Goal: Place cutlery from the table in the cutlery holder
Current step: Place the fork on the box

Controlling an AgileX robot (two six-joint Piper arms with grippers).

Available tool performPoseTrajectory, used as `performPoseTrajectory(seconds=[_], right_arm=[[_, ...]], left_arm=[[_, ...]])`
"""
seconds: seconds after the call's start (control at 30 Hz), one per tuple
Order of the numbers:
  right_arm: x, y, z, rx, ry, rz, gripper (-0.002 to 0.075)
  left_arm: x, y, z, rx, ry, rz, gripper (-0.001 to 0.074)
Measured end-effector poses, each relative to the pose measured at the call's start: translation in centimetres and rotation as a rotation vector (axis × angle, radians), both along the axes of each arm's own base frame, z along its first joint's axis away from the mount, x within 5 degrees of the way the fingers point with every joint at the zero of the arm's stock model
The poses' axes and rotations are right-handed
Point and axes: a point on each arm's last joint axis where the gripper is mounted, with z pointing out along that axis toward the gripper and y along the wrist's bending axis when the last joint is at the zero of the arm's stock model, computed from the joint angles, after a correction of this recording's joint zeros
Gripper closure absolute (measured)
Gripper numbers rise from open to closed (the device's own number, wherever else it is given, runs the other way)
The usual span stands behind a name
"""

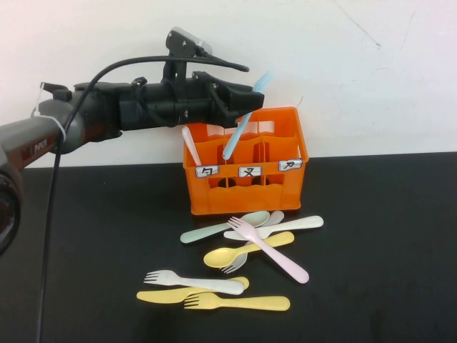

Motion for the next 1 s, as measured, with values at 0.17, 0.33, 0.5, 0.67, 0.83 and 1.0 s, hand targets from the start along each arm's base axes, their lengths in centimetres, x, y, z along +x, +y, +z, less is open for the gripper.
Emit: performPoseTrajectory(seconds=[0.17,0.33,0.5,0.67,0.83,1.0], right_arm=[[0.0,0.0,0.0,0.000,0.000,0.000,0.0729],[0.0,0.0,0.0,0.000,0.000,0.000,0.0729],[0.0,0.0,0.0,0.000,0.000,0.000,0.0729],[0.0,0.0,0.0,0.000,0.000,0.000,0.0729],[0.0,0.0,0.0,0.000,0.000,0.000,0.0729],[0.0,0.0,0.0,0.000,0.000,0.000,0.0729]], left_arm=[[0.1,0.1,0.0,0.004,0.000,0.012,0.0510],[0.1,-0.4,-0.1,0.041,-0.044,0.022,0.0510],[-0.2,-1.9,-0.3,0.112,-0.152,-0.007,0.0510],[-0.5,-2.7,-0.3,0.147,-0.205,-0.026,0.0510],[-0.1,-2.5,-0.6,0.179,-0.207,0.025,0.0510],[0.0,-2.5,-0.6,0.183,-0.204,0.036,0.0510]])
